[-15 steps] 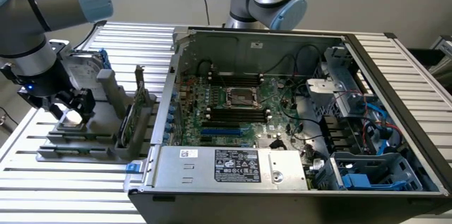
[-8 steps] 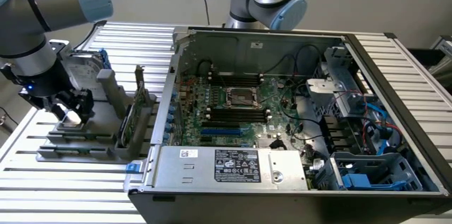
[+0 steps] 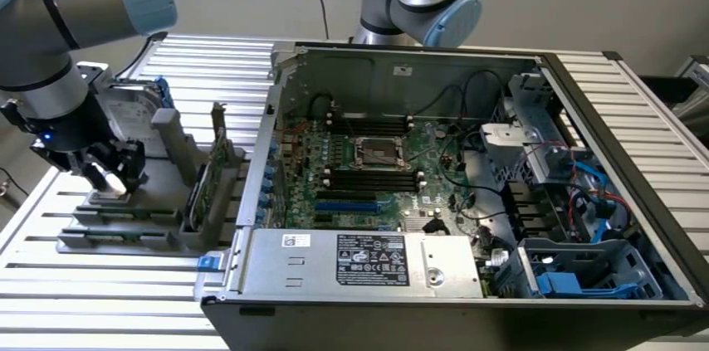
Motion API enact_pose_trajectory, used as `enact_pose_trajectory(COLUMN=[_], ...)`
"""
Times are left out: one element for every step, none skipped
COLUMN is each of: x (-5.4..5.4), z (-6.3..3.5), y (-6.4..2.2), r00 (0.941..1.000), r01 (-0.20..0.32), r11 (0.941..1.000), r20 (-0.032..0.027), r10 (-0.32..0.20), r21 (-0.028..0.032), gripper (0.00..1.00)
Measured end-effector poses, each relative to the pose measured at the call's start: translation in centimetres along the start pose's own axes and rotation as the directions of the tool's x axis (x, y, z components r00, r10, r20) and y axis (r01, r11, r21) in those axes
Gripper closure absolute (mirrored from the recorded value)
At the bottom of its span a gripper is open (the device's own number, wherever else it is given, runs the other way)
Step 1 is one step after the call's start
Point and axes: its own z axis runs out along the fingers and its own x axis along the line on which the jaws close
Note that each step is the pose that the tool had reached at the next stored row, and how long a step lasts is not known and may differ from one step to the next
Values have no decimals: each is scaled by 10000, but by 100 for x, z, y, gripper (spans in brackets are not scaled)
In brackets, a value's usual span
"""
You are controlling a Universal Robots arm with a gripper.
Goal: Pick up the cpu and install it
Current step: 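Pick up the cpu and move it towards the insertion slot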
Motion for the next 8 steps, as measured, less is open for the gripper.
enact_pose_trajectory(x=[0, 1, 1, 2, 2, 3, 4, 5], z=[-4, -11, -23, -36, -52, -70, -96, -132], y=[0, 1, 1, 2, 3, 3, 5, 6], r00=[10000, 10000, 10000, 10000, 10000, 10000, 10000, 10000], r01=[0, 0, 0, 0, 1, 2, 2, 2], r11=[10000, 10000, 10000, 10000, 10000, 10000, 10000, 10000], r20=[0, -2, -5, -4, -5, -5, -5, -5], r10=[0, 0, 0, 0, -1, -2, -2, -2], r21=[-6, -14, -22, -33, -42, -51, -62, -67], gripper=[45, 45, 45, 45, 45, 45, 45, 45])
